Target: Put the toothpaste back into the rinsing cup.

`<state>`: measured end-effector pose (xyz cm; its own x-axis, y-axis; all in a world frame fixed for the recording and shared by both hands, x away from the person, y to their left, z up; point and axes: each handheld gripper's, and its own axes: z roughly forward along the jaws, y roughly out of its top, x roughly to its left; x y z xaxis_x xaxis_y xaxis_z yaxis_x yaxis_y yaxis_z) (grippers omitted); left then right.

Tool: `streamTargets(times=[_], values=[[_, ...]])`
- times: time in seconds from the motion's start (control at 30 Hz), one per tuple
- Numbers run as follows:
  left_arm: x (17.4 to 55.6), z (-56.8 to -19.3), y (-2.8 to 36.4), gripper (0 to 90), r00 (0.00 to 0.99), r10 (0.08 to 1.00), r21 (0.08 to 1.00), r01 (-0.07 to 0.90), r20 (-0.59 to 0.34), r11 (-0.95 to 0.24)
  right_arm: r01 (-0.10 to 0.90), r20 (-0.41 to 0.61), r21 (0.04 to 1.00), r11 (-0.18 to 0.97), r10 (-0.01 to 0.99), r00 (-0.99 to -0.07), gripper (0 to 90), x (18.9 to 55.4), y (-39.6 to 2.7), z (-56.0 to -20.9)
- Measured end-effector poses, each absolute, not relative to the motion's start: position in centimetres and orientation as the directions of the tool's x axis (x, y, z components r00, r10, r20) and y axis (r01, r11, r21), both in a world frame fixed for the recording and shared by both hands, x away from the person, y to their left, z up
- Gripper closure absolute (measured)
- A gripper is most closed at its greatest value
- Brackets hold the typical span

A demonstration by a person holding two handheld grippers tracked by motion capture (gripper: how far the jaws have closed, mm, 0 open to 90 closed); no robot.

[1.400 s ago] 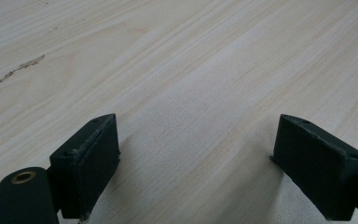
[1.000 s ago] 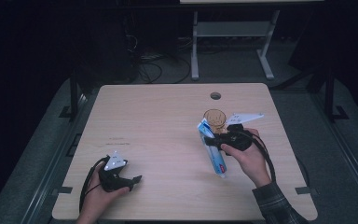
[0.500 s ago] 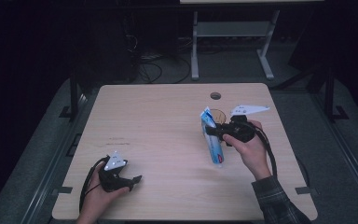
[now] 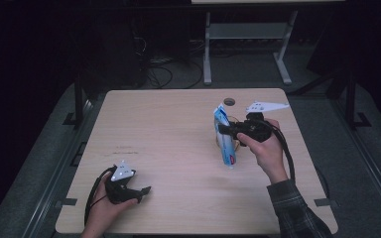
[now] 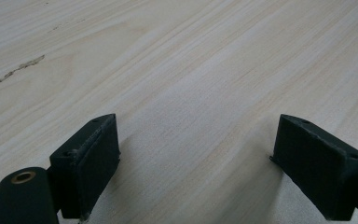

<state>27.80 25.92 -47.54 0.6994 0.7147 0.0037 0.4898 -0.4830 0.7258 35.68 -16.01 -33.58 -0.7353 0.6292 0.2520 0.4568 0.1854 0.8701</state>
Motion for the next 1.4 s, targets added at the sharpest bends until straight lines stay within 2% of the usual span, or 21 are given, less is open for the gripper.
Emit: streamTargets(times=[1.4], values=[[27.8,-47.5,25.9,13.1,0.7,0.714,0.726,0.489,0.004,-0.483,0.394,0.178,0.906,0.156,0.705,-0.687,73.8,40.6,-16.5,-28.6]])
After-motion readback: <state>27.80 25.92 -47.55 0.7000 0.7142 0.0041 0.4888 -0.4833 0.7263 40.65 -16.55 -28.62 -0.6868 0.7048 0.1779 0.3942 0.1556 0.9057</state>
